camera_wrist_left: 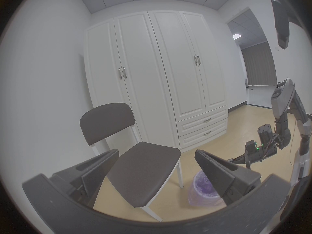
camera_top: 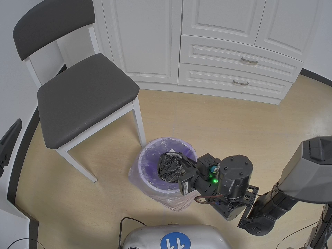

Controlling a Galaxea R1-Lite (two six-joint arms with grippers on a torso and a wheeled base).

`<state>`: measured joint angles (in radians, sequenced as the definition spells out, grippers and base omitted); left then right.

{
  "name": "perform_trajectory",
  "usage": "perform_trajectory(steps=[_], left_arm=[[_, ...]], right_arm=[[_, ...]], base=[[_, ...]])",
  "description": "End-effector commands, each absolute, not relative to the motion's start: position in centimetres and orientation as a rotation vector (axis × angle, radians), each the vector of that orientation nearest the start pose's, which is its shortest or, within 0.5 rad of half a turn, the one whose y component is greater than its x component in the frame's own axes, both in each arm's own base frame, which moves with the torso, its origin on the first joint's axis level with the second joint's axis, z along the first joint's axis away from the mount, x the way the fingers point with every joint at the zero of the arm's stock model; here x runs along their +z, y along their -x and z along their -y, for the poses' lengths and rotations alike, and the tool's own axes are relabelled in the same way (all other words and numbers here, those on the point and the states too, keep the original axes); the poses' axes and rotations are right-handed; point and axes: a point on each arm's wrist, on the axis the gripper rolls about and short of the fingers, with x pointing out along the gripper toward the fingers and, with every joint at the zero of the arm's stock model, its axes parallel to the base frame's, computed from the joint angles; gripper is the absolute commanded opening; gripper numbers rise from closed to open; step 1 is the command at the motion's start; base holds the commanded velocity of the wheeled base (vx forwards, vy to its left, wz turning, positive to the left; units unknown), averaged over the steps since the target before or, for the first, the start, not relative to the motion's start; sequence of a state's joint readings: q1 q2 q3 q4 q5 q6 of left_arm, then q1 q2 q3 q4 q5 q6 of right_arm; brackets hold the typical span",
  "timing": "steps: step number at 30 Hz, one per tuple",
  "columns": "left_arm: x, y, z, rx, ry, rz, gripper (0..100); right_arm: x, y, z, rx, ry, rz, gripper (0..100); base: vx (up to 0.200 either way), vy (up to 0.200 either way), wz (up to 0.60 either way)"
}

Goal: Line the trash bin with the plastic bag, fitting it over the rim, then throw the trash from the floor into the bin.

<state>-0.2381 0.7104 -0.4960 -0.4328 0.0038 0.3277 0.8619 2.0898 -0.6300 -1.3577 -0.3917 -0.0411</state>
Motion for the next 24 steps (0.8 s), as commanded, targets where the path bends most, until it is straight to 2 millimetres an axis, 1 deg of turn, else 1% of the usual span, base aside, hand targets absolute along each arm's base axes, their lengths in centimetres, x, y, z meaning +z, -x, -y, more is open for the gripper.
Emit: perform_trajectory(steps=[1, 3, 4, 5, 7, 8, 11, 15, 21, 24], left_arm=[[25.6, -5.7, 1.3, -0.182, -0.298, 0.26, 100], [25.6, -5.5, 1.3, -0.182, -0.297, 0.264, 100], [25.6, -5.5, 1.3, -0.182, -0.297, 0.264, 100], [25.7, -5.5, 1.2, -0.18, -0.295, 0.269, 100], [25.7, -5.4, 1.2, -0.178, -0.295, 0.27, 100], [25.7, -5.4, 1.2, -0.176, -0.295, 0.273, 100], [25.8, -5.3, 1.2, -0.174, -0.295, 0.275, 100], [25.8, -5.3, 1.2, -0.174, -0.293, 0.277, 100], [25.8, -5.2, 1.1, -0.172, -0.293, 0.28, 100], [25.7, -5.2, 1.1, -0.172, -0.293, 0.277, 100]], right_arm=[[10.6, -23.9, -26.3, 0.463, 0.101, -0.083, 0], [11.5, -24.2, -26.7, 0.463, 0.12, -0.11, 0], [11.5, -24.2, -26.7, 0.463, 0.12, -0.11, 0], [12.3, -24.6, -26.9, 0.46, 0.136, -0.132, 0], [12.5, -24.8, -27.0, 0.459, 0.145, -0.145, 0], [13.1, -25.2, -27.2, 0.452, 0.162, -0.169, 0], [13.8, -25.6, -27.6, 0.452, 0.196, -0.216, 0], [14.1, -25.9, -28.0, 0.462, 0.241, -0.259, 0], [14.1, -27.9, -28.2, 0.435, 0.302, -0.307, 0], [13.8, -28.5, -28.3, 0.429, 0.324, -0.346, 0]], base=[[0.0, 0.0, 0.0], [0.0, 0.0, 0.0], [0.0, 0.0, 0.0], [0.0, 0.0, 0.0], [0.0, 0.0, 0.0], [0.0, 0.0, 0.0], [0.0, 0.0, 0.0], [0.0, 0.0, 0.0], [0.0, 0.0, 0.0], [0.0, 0.0, 0.0]])
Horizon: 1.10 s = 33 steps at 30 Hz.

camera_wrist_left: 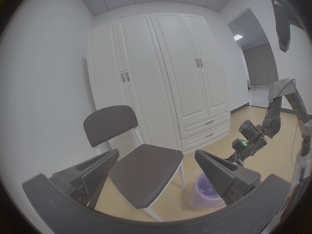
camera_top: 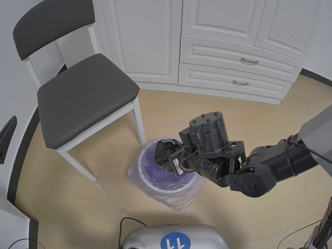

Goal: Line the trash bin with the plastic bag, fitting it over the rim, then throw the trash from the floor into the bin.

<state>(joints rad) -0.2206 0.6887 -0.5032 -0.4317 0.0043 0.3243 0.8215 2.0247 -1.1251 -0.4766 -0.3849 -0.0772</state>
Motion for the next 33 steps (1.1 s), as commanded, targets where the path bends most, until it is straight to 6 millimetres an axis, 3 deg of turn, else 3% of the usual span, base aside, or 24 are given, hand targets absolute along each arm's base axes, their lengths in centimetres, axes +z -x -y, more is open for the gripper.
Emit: perform_trajectory(steps=[1, 5, 12, 19, 27, 30, 33], left_arm=[[25.7, -5.2, 1.1, -0.172, -0.294, 0.275, 100], [25.7, -5.2, 1.2, -0.175, -0.296, 0.269, 100], [25.6, -5.3, 1.2, -0.176, -0.297, 0.262, 100], [25.1, -5.9, 1.3, -0.184, -0.306, 0.23, 100], [24.9, -6.6, 1.5, -0.186, -0.307, 0.202, 100], [25.0, -6.4, 1.4, -0.186, -0.308, 0.211, 100], [25.0, -6.2, 1.4, -0.181, -0.319, 0.216, 100]], right_arm=[[13.7, -28.6, -28.3, 0.427, 0.331, -0.358, 0], [13.2, -29.2, -28.6, 0.416, 0.34, -0.428, 0], [13.0, -30.4, -29.6, 0.363, 0.186, -0.506, 0], [13.5, -32.2, -30.0, 0.261, -0.086, -0.571, 0], [14.2, -32.4, -30.4, 0.2, -0.433, -0.722, 0], [15.5, -32.4, -31.0, 0.219, -0.513, -0.72, 0], [15.3, -32.6, -31.4, 0.205, -0.532, -0.731, 0]], base=[[0.0, 0.0, 0.0], [0.0, 0.0, 0.0], [0.0, 0.0, 0.0], [0.0, 0.0, 0.0], [0.0, 0.0, 0.0], [0.0, 0.0, 0.0], [0.0, 0.0, 0.0]])
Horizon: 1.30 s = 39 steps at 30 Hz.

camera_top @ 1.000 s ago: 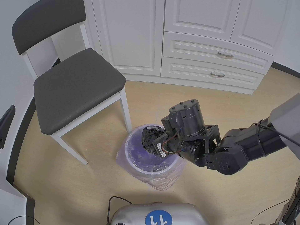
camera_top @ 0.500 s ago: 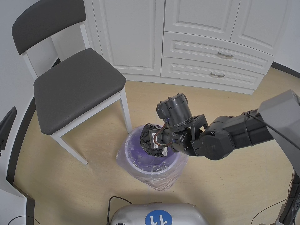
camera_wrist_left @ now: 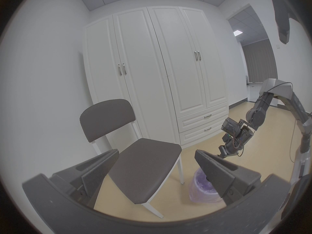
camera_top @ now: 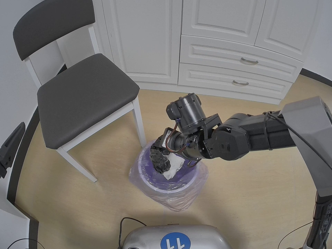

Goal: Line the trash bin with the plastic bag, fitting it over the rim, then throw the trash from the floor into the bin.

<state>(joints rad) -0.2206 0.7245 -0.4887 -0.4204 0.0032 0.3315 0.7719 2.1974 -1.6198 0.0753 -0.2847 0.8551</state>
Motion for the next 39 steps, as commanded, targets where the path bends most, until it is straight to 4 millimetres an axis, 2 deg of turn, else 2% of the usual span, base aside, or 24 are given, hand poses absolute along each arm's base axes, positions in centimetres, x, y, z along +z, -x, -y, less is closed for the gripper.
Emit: perform_trajectory(steps=[1, 6, 9, 14, 20, 21, 25, 28, 34, 39], left_arm=[[25.0, -6.2, 1.4, -0.181, -0.322, 0.217, 100], [25.0, -6.1, 1.3, -0.178, -0.334, 0.222, 100], [24.9, -6.1, 1.3, -0.178, -0.334, 0.222, 100], [24.9, -6.0, 1.3, -0.178, -0.334, 0.225, 100], [24.9, -6.1, 1.3, -0.178, -0.334, 0.224, 100], [24.9, -6.1, 1.3, -0.178, -0.336, 0.223, 100], [25.0, -6.0, 1.3, -0.178, -0.333, 0.227, 100], [25.0, -6.0, 1.3, -0.177, -0.333, 0.23, 100], [25.0, -5.8, 1.3, -0.176, -0.334, 0.235, 100], [25.0, -5.9, 1.3, -0.178, -0.334, 0.23, 100]], right_arm=[[15.3, -32.7, -31.4, 0.205, -0.533, -0.732, 0], [13.7, -34.3, -30.8, 0.165, -0.535, -0.744, 0], [13.7, -34.4, -30.6, 0.162, -0.537, -0.744, 0], [12.1, -35.0, -30.9, 0.14, -0.528, -0.766, 0], [11.2, -33.9, -31.0, 0.13, -0.452, -0.825, 0], [11.0, -33.0, -31.2, 0.128, -0.385, -0.874, 0], [10.3, -31.9, -31.6, 0.116, -0.307, -0.941, 0], [9.8, -31.9, -31.7, 0.112, -0.298, -0.949, 0], [9.7, -33.8, -31.8, 0.108, -0.371, -0.885, 0], [8.2, -35.5, -31.4, 0.076, -0.413, -0.863, 0]], base=[[0.0, 0.0, 0.0], [0.0, 0.0, 0.0], [0.0, 0.0, 0.0], [0.0, 0.0, 0.0], [0.0, 0.0, 0.0], [0.0, 0.0, 0.0], [0.0, 0.0, 0.0], [0.0, 0.0, 0.0], [0.0, 0.0, 0.0], [0.0, 0.0, 0.0]])
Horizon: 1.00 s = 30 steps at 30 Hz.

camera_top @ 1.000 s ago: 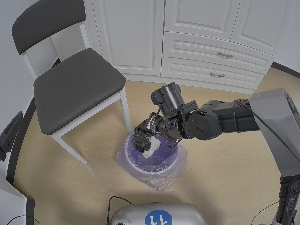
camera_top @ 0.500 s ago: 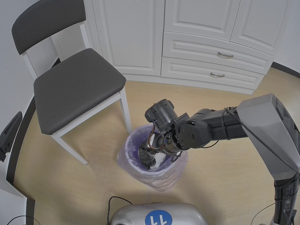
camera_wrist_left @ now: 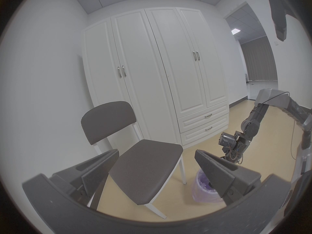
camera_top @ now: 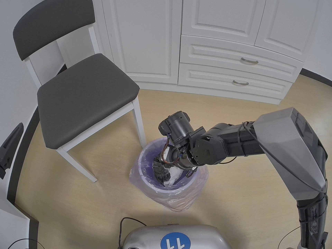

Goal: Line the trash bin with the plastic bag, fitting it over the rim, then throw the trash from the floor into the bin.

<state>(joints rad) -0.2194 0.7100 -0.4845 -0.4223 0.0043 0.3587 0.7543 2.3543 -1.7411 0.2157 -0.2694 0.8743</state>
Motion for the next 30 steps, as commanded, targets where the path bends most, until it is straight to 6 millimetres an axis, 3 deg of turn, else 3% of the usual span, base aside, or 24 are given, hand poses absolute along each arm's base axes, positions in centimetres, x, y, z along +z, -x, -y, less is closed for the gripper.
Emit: perform_trajectory(steps=[1, 4, 10, 13, 15, 18, 21, 25, 30], left_arm=[[25.0, -5.9, 1.3, -0.178, -0.334, 0.23, 100], [24.9, -5.9, 1.3, -0.178, -0.334, 0.23, 100], [24.9, -5.9, 1.3, -0.18, -0.335, 0.231, 100], [24.9, -5.9, 1.3, -0.18, -0.335, 0.228, 100], [24.9, -5.9, 1.3, -0.18, -0.335, 0.229, 100], [24.9, -5.9, 1.3, -0.18, -0.335, 0.229, 100], [24.9, -5.9, 1.3, -0.181, -0.335, 0.226, 100], [24.8, -5.9, 1.3, -0.181, -0.34, 0.225, 100], [24.9, -5.9, 1.3, -0.18, -0.34, 0.228, 100]], right_arm=[[8.2, -35.5, -31.4, 0.076, -0.413, -0.863, 0], [6.7, -36.2, -31.5, 0.06, -0.404, -0.877, 0], [6.0, -37.1, -31.9, 0.024, -0.434, -0.831, 0], [5.6, -37.8, -32.5, -0.006, -0.499, -0.763, 0], [5.7, -38.7, -33.2, 0.0, -0.637, -0.63, 0], [5.9, -38.8, -33.3, 0.015, -0.664, -0.6, 0], [5.4, -38.2, -32.9, 0.028, -0.63, -0.604, 0], [3.8, -37.2, -32.1, 0.044, -0.428, -0.667, 0], [3.9, -35.6, -31.4, 0.039, -0.276, -0.751, 0]], base=[[0.0, 0.0, 0.0], [0.0, 0.0, 0.0], [0.0, 0.0, 0.0], [0.0, 0.0, 0.0], [0.0, 0.0, 0.0], [0.0, 0.0, 0.0], [0.0, 0.0, 0.0], [0.0, 0.0, 0.0], [0.0, 0.0, 0.0]])
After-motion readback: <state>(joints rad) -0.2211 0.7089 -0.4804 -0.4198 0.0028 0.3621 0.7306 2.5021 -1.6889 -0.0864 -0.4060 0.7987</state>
